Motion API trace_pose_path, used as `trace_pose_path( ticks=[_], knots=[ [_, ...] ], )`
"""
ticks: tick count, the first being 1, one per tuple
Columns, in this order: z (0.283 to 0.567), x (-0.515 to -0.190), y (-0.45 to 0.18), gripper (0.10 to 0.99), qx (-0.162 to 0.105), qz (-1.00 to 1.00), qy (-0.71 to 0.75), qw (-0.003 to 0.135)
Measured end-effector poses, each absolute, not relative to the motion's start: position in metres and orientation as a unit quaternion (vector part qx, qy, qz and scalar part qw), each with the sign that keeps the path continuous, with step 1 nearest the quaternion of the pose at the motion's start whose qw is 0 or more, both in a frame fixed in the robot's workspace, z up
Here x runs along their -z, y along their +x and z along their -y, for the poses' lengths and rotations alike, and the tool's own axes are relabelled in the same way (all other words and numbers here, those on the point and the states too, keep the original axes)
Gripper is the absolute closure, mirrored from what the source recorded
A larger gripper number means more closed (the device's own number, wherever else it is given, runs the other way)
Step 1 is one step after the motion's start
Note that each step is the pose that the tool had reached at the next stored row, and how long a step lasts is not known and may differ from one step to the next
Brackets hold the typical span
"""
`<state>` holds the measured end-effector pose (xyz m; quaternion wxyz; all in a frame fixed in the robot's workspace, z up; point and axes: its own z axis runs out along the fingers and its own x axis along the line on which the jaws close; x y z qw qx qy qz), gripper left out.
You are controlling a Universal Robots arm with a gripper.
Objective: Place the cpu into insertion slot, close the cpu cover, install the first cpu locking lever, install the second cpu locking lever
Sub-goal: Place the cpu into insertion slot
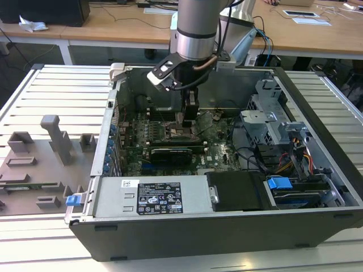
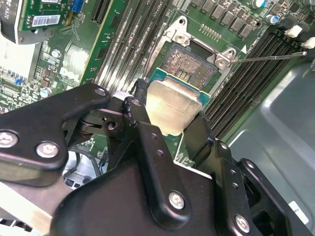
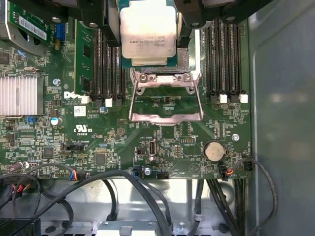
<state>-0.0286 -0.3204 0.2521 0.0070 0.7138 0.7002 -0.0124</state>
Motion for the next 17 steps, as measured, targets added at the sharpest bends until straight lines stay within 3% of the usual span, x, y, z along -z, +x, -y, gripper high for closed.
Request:
trace_pose_path(
  ticks=[17],
  knots=[
    [0.3158,-0.2503,-0.0292,0.541,0.012,-0.700,0.714,0.007]
  ],
)
